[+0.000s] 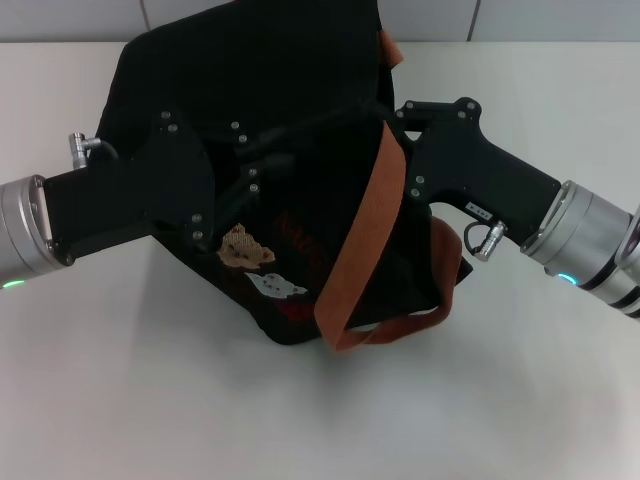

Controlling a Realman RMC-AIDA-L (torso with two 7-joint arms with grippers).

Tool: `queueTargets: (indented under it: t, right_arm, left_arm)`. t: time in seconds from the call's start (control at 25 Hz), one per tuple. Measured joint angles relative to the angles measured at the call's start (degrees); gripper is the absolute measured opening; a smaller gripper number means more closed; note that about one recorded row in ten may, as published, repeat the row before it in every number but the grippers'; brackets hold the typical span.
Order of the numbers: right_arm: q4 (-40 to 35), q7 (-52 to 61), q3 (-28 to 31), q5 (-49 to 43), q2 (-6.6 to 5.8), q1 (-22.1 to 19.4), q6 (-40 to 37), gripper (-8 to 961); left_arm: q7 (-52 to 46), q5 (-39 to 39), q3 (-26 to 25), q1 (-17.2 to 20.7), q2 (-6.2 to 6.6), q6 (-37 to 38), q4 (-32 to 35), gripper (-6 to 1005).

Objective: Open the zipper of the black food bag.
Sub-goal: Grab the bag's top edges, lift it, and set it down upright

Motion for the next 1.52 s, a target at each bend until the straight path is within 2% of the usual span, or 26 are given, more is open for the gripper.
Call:
queueTargets:
  t: [0.76,1.52]
  right_arm:
    - [0.0,-0.69,0.28,0.0,0.0,-1.0,1.73,-1]
    - [-0.42,-2.24,0.77,0.47,0.01,-4.33,5.17,0]
  left_arm:
    - [-0.49,-2.29,-0.47,0.89,0.09,0.77,0.0,32]
    - [-0.07,-7.07,-1.16,4.59,0.51,1.13,0.11,28]
